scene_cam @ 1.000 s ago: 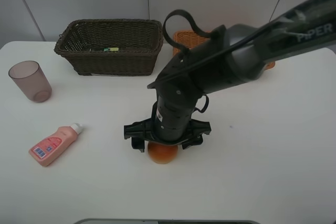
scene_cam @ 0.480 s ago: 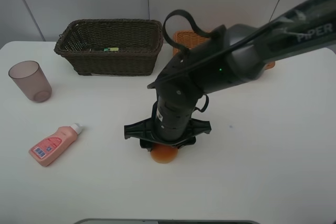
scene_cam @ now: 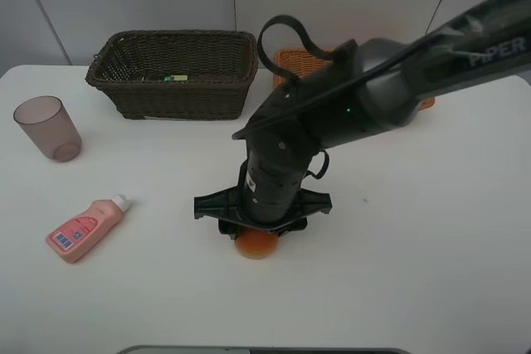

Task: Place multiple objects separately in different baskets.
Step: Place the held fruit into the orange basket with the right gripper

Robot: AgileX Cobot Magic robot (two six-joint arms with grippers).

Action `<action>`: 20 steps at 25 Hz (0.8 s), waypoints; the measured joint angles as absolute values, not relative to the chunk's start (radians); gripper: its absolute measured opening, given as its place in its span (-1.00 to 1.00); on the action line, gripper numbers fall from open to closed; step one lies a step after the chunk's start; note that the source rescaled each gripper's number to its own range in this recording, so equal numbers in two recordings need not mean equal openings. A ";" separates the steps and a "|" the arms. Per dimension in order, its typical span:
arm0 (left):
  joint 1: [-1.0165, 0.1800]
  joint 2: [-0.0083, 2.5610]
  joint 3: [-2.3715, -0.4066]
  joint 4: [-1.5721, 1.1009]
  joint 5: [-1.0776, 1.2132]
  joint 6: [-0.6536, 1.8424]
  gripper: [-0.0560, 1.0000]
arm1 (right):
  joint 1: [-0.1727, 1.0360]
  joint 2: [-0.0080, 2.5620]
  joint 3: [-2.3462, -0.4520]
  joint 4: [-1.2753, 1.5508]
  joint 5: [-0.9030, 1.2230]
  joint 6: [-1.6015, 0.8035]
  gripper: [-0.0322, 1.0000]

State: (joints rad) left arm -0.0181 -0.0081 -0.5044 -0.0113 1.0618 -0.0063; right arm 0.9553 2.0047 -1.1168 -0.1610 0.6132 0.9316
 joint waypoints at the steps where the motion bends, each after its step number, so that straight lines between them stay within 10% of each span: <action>1: -0.018 -0.008 -0.504 -0.011 1.062 -0.006 0.84 | 0.955 2.005 -1.117 -0.161 0.613 0.932 -0.18; 20: -0.018 -0.008 -0.504 -0.011 1.062 -0.006 0.84 | 0.955 2.005 -1.117 -0.156 0.625 0.932 -0.18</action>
State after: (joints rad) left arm -0.0181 -0.0081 -0.5044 -0.0113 1.0618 -0.0063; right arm 0.9553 2.0047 -1.1168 -0.1561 0.6252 0.9316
